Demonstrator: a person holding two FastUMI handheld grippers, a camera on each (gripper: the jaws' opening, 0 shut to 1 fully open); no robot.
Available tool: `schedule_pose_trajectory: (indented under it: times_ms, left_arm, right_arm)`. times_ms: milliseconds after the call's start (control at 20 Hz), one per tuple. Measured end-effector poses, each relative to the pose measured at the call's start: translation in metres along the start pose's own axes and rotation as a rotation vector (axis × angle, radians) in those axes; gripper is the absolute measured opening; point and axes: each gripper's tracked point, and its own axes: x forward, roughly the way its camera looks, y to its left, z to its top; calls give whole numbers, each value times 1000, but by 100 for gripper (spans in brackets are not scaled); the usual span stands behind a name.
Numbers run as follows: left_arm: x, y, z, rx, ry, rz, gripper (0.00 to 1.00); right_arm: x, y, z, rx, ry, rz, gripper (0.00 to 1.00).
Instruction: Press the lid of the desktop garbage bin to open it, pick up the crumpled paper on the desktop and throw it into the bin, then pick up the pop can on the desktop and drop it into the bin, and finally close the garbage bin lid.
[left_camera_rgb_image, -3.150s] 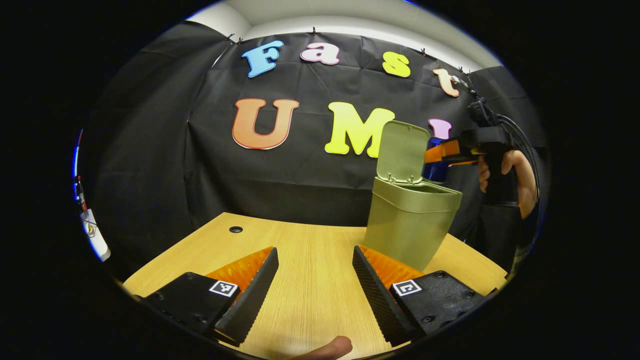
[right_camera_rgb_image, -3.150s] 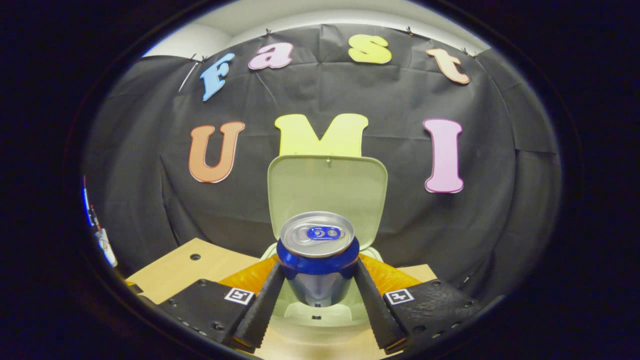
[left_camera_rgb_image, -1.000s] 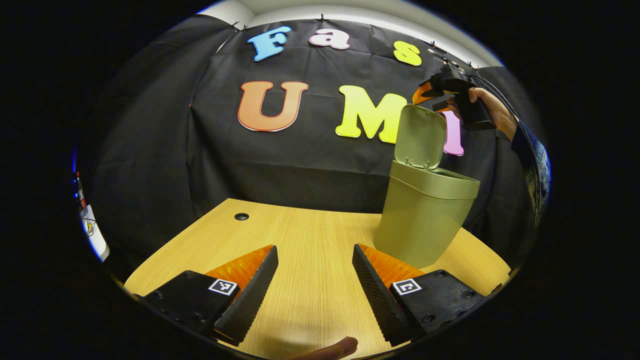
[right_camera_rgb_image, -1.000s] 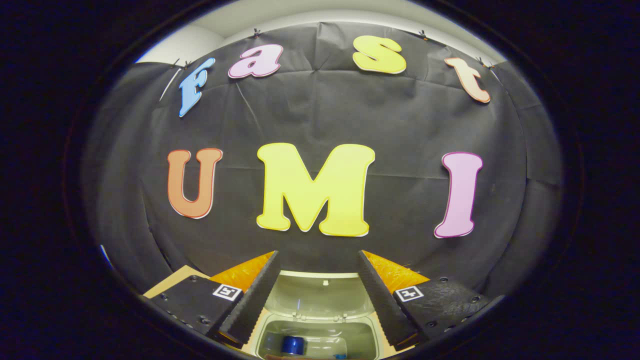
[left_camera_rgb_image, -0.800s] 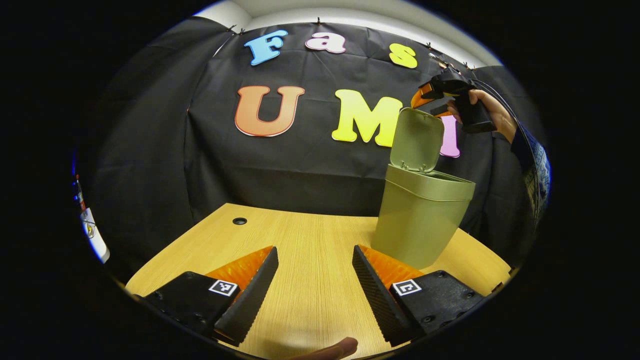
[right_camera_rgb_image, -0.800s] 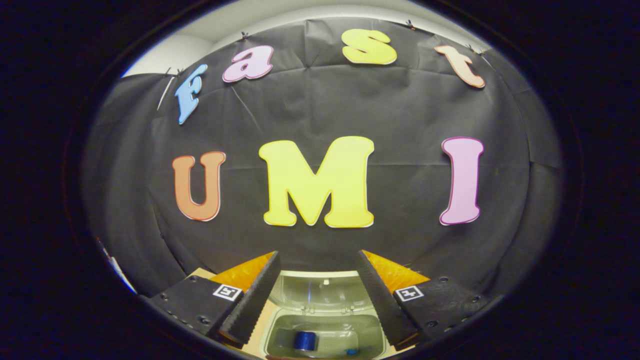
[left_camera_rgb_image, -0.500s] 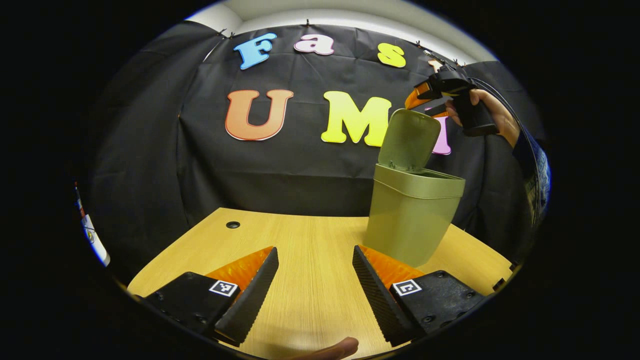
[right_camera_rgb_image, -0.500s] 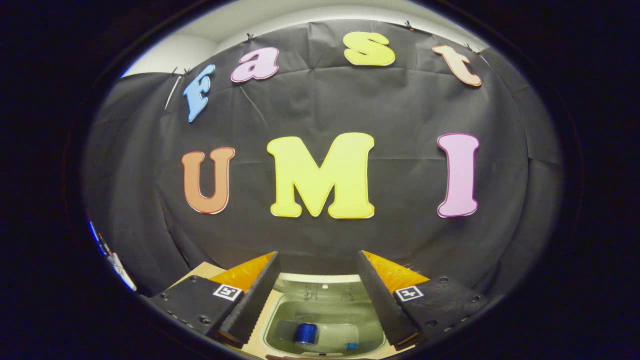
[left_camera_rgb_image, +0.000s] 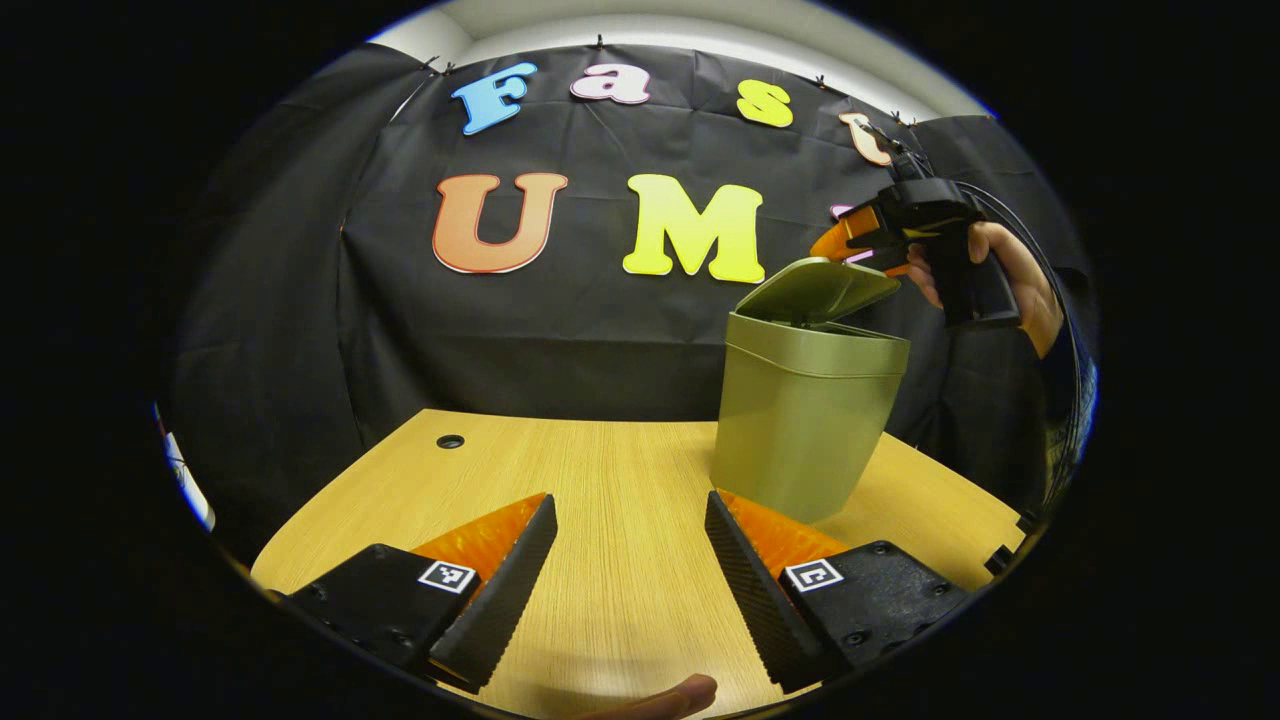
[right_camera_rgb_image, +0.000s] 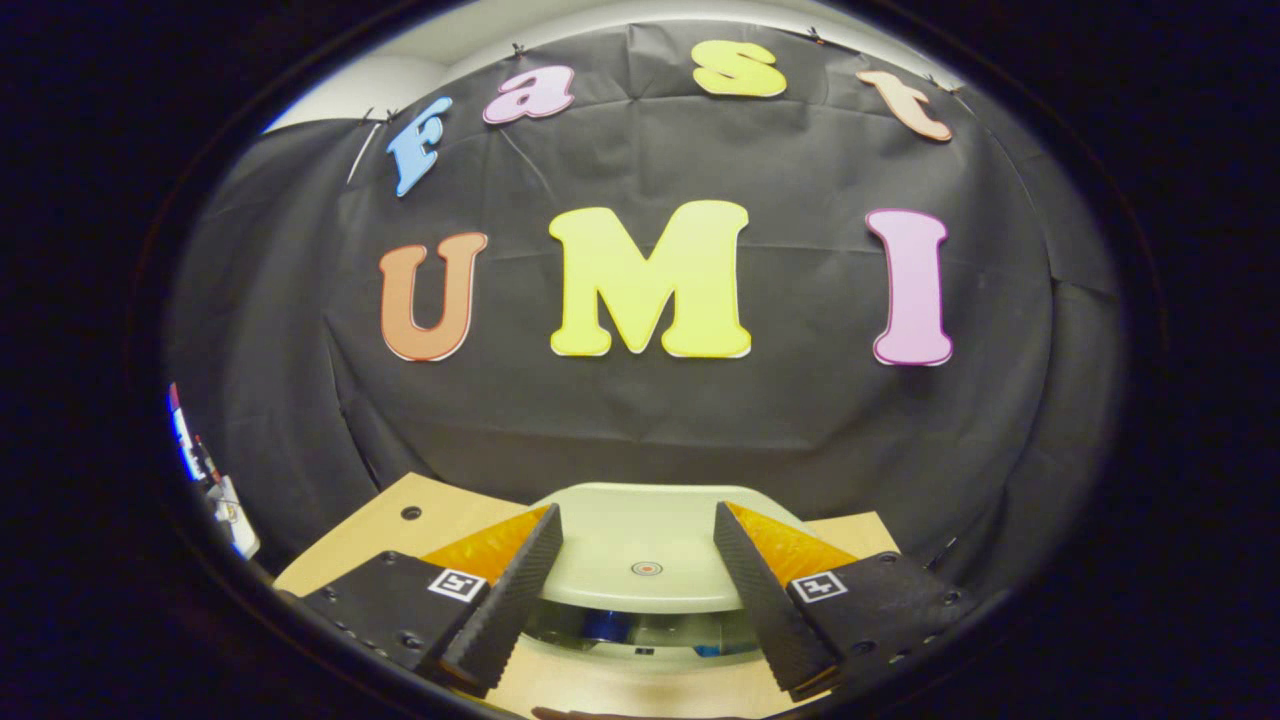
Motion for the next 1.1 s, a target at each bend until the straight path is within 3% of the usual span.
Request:
schedule_pose_trajectory:
  times_ms: [400, 1100]
  left_arm:
    - [-5, -6, -6, 0, 1, -2, 96]
    - [-7, -26, -21, -24, 24, -35, 96]
  right_arm:
    - [4, -4, -50, -16, 58, -5, 98]
    - [1, -2, -60, -1, -30, -18, 97]
